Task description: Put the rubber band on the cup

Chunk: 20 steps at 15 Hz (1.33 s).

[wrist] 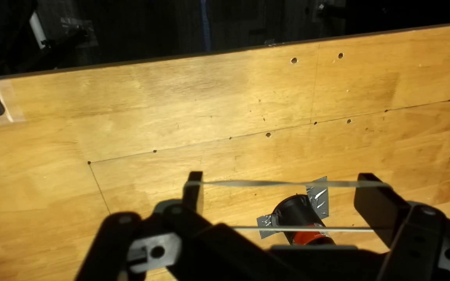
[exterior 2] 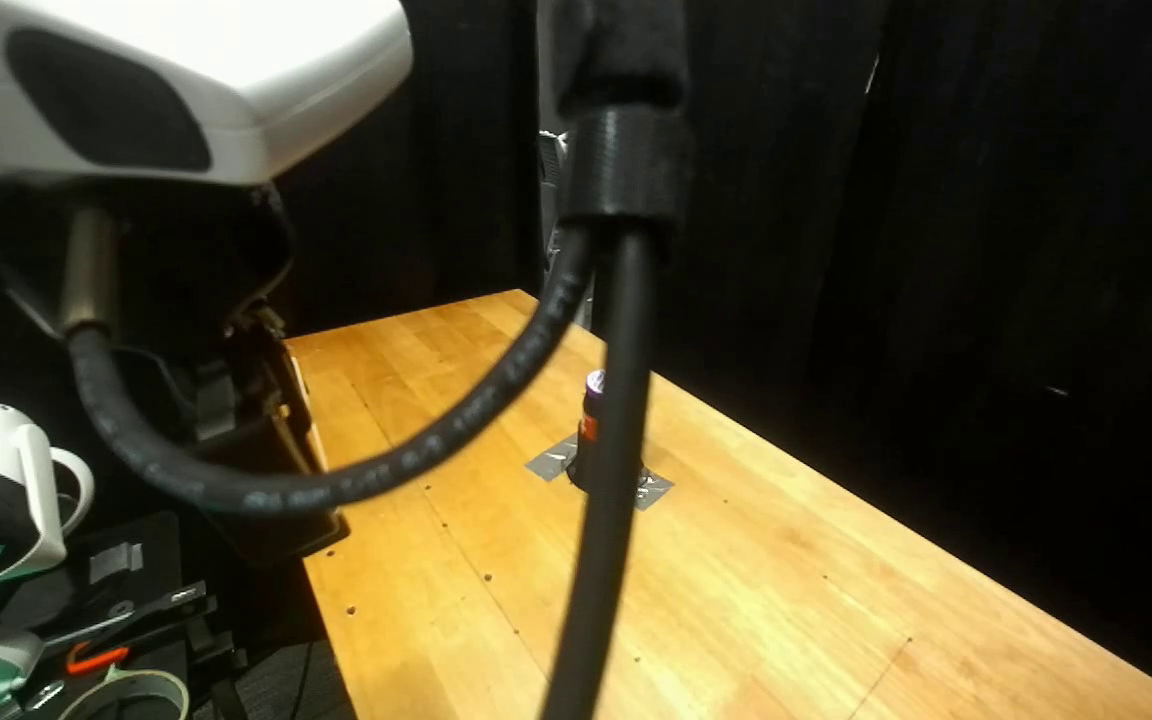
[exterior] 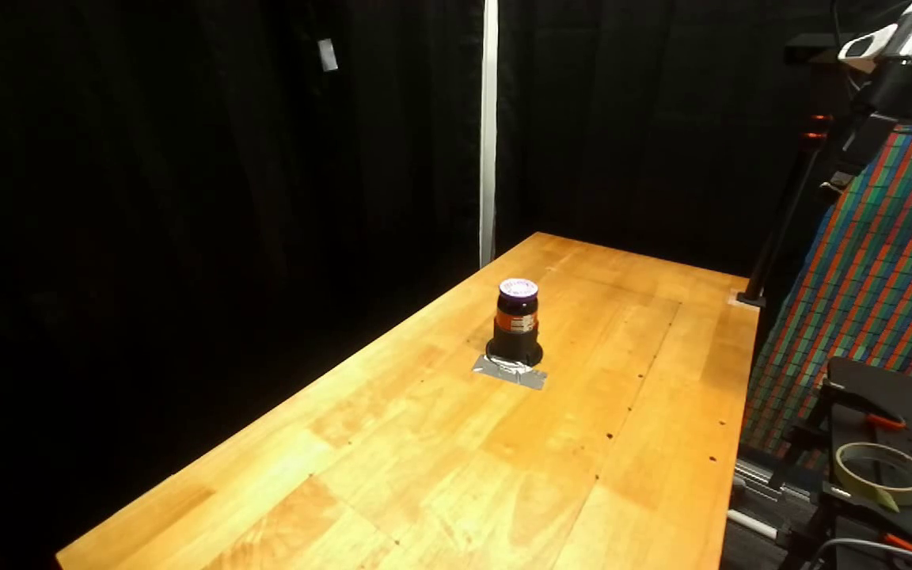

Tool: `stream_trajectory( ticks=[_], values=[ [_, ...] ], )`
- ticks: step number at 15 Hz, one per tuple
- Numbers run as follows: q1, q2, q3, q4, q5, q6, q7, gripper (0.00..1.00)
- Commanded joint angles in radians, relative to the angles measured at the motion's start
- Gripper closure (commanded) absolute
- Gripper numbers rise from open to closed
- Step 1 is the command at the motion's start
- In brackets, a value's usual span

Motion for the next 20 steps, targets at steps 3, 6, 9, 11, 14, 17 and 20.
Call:
stream_trajectory(
  ticks=[3, 6, 9, 11, 14, 17, 20],
  values=[
    [-0.010, 0.035, 0.087, 0.024, -0.008, 0.007, 0.034, 0.00],
    [0.016, 0.102, 0.195, 0.068, -0.028, 0.000, 0.100, 0.00],
    [0.046, 0.215, 0.312, 0.136, -0.055, 0.003, 0.180, 0.00],
    [0.075, 0.312, 0.371, 0.198, -0.063, 0.011, 0.214, 0.00],
    [0.093, 0.479, 0.442, 0.310, -0.102, 0.052, 0.270, 0.00],
    [0.091, 0.632, 0.486, 0.421, -0.169, 0.116, 0.352, 0.00],
    [0.096, 0.768, 0.491, 0.526, -0.223, 0.188, 0.414, 0.00]
  ],
)
